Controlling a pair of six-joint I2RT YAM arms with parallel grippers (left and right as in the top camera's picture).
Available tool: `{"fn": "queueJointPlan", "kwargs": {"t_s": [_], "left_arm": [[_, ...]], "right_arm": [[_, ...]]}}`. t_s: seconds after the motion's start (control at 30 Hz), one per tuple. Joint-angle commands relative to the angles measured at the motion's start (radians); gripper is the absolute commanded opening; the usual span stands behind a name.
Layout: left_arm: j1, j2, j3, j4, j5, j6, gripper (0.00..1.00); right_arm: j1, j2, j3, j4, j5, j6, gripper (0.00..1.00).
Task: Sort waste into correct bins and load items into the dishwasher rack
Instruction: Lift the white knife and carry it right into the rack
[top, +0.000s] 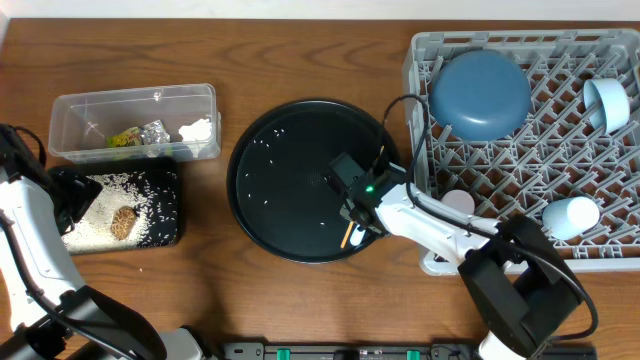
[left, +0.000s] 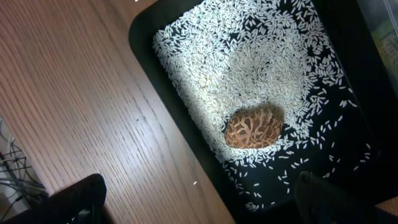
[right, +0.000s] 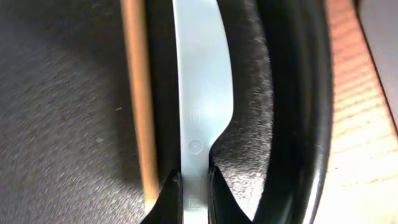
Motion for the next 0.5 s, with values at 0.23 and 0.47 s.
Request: {"fn": "queueJointPlan", "kwargs": {"t_s": [0.23, 0.47], "left_arm": [[0.003, -0.006, 0.000, -0.003, -0.019, -0.006, 0.98], [0.003, -0.006, 0.000, -0.003, -0.019, -0.006, 0.98]], "right_arm": [[-0.024, -0.070, 0.100, -0.024, 0.010, -0.223, 0.01], [-0.037, -0.198, 0.173, -0.162, -0.021, -0.470, 0.01]]}}
